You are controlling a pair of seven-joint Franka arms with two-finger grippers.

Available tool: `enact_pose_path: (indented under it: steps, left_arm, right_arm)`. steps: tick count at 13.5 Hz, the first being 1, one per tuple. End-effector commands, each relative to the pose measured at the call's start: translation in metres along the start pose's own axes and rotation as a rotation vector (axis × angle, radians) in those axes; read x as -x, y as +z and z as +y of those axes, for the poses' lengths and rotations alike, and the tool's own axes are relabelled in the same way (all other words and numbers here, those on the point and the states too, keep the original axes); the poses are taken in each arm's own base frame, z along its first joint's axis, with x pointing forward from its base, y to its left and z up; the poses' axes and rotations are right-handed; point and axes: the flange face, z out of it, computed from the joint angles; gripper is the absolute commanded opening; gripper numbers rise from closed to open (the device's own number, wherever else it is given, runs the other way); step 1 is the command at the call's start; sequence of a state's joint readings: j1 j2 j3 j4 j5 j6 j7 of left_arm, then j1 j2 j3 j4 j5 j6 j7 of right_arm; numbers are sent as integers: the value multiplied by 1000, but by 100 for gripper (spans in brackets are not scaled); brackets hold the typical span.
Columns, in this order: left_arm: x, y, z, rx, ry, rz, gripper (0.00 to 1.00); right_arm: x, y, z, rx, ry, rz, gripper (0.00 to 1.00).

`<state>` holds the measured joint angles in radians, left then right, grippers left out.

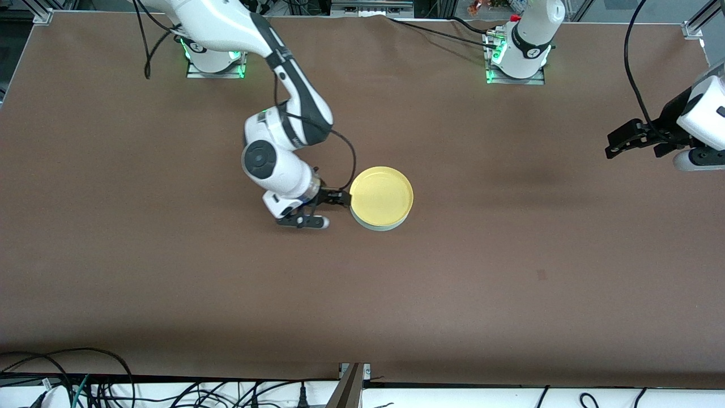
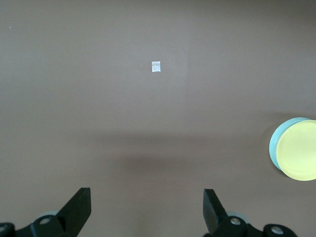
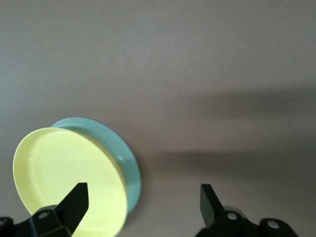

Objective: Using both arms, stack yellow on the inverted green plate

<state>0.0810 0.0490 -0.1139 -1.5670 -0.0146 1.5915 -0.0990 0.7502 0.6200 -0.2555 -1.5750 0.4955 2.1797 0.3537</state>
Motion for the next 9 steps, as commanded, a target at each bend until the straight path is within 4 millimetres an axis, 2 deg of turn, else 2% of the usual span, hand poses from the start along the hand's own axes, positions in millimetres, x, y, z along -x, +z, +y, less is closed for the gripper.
enact_pose_path:
  steps: [1, 4, 6, 9]
  left_arm:
    - [-8, -18, 2, -16, 19, 31, 100]
    - [-12, -7, 0, -18, 15, 7, 100]
    - [-14, -7, 0, -17, 12, 11, 100]
    - [-13, -7, 1, -17, 20, 11, 100]
  right_arm:
    - [-30, -54, 33, 52, -62, -21, 100]
    - [-58, -110, 91, 112, -117, -56, 100]
    - [-68, -146, 130, 144, -152, -93, 100]
    - [-74, -192, 178, 169, -130, -129, 100]
